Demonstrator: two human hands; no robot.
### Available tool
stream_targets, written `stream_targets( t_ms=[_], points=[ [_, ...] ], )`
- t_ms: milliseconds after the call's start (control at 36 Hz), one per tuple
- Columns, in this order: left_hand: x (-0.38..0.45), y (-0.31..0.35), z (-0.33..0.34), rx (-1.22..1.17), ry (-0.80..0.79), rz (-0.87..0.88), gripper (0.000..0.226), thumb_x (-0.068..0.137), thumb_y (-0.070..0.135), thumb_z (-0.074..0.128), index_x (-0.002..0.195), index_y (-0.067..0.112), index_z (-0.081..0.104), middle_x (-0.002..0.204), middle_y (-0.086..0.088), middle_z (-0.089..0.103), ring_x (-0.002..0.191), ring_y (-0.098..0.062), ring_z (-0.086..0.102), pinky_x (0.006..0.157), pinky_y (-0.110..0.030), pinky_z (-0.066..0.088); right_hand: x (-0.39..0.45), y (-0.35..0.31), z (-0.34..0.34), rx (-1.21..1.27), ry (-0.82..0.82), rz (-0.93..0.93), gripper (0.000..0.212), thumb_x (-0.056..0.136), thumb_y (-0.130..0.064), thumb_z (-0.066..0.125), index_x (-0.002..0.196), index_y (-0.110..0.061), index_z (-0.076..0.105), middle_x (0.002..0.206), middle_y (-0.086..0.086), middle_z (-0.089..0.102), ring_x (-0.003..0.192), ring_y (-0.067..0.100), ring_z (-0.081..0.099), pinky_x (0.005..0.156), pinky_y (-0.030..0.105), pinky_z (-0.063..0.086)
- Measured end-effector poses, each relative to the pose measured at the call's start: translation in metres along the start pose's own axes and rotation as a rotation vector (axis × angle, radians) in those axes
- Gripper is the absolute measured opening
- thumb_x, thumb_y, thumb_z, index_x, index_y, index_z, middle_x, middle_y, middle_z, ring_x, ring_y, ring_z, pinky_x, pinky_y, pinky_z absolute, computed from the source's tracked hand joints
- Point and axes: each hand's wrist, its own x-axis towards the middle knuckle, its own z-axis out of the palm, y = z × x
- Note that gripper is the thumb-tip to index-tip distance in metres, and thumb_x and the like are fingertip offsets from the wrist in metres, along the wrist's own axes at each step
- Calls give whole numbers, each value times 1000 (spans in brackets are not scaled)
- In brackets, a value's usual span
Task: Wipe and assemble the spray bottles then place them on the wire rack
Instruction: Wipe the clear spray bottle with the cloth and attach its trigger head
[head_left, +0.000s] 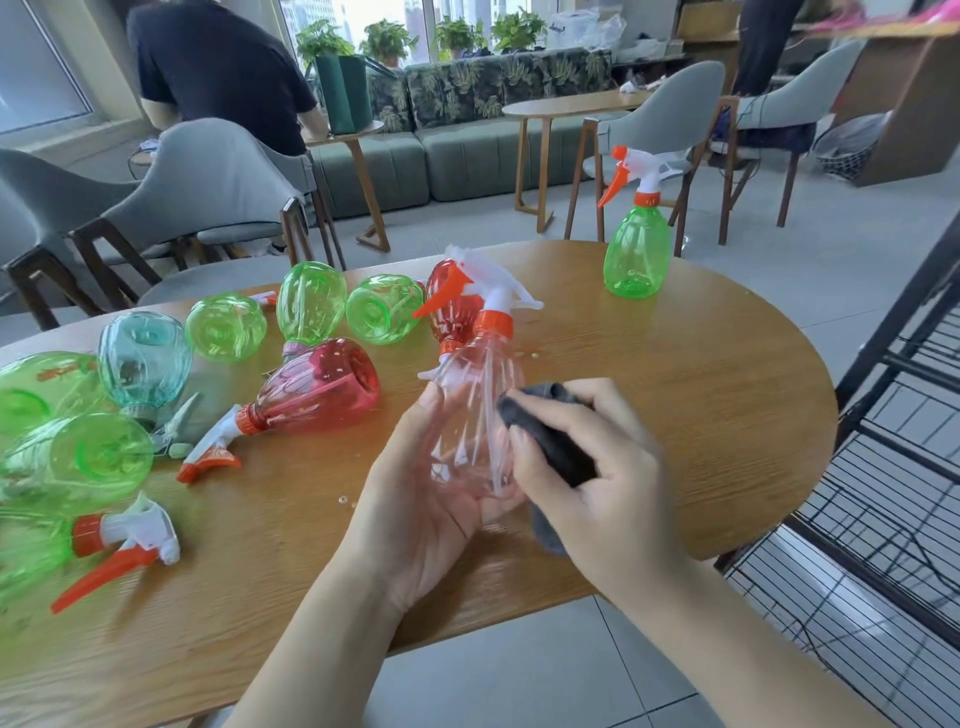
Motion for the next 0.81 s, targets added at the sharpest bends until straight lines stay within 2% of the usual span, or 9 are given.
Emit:
stream_targets(
  t_ms=[139, 250, 306, 361, 417, 472, 556, 694, 806],
  points=[
    [-3, 2, 4, -47, 13, 32, 47, 73, 40, 90, 110, 14, 79, 115, -22, 72, 93, -31, 76, 69, -38, 63, -9, -3, 4, -25, -6, -92, 20, 91, -12, 71, 108, -5, 78, 99, 8, 63, 88, 19, 65, 79, 44, 56],
    [-5, 3, 9, 58, 85, 44, 37, 91, 44, 58, 96, 18, 83, 103, -17, 74, 87, -27, 75, 73, -36, 64, -11, -3, 6, -96, -28, -163, 22, 92, -14, 71, 111, -8, 79, 103, 9, 63, 86, 28, 65, 74, 44, 54],
    [-5, 4, 9, 154, 102, 31, 48, 98, 47, 54, 116, 9, 77, 108, -17, 72, 101, -29, 72, 87, -38, 61, -11, -6, 8, -167, -52, -225, 21, 93, -15, 72, 112, -10, 80, 103, 10, 65, 90, 28, 64, 77, 45, 52],
    [-3, 4, 9, 179, 139, 11, 65, 104, 47, 57, 146, -1, 48, 122, -20, 62, 117, -35, 63, 96, -41, 56, -11, -9, 12, -255, -66, -285, 21, 91, -15, 73, 111, -13, 81, 101, 12, 68, 91, 29, 64, 79, 45, 51],
    [-2, 4, 6, 148, 137, 15, 69, 105, 48, 56, 150, 0, 37, 124, -20, 57, 120, -36, 57, 100, -44, 54, -13, -10, 15, -303, -73, -320, 21, 91, -15, 73, 110, -16, 81, 101, 11, 69, 93, 27, 62, 81, 43, 50],
    [-2, 2, 3, 119, 106, 31, 63, 106, 49, 51, 144, -1, 46, 120, -22, 56, 117, -36, 58, 101, -43, 55, -14, -9, 16, -322, -92, -355, 21, 92, -16, 71, 110, -17, 81, 100, 9, 69, 95, 25, 59, 83, 41, 49],
    [-4, 2, 5, 60, 22, -12, 54, 107, 50, 41, 111, 6, 73, 100, -16, 66, 95, -26, 70, 86, -34, 61, -14, -7, 12, -342, -106, -394, 20, 94, -18, 69, 111, -19, 81, 100, 7, 70, 97, 23, 56, 85, 38, 47],
    [2, 3, 5, 5, 12, -3, 42, 92, 45, 64, 110, 9, 75, 105, -17, 73, 92, -26, 74, 81, -36, 63, -2, -1, 1, -314, -41, -367, 19, 96, -21, 70, 112, -18, 80, 100, 8, 70, 92, 26, 60, 84, 43, 50],
    [2, 4, 3, 48, -22, -15, 79, 74, 46, 84, 139, 6, 62, 124, -19, 67, 105, -29, 66, 91, -45, 55, 10, 5, -6, -216, 3, -220, 23, 99, -20, 68, 120, -15, 75, 104, 7, 65, 98, 22, 56, 88, 39, 50]
  ],
)
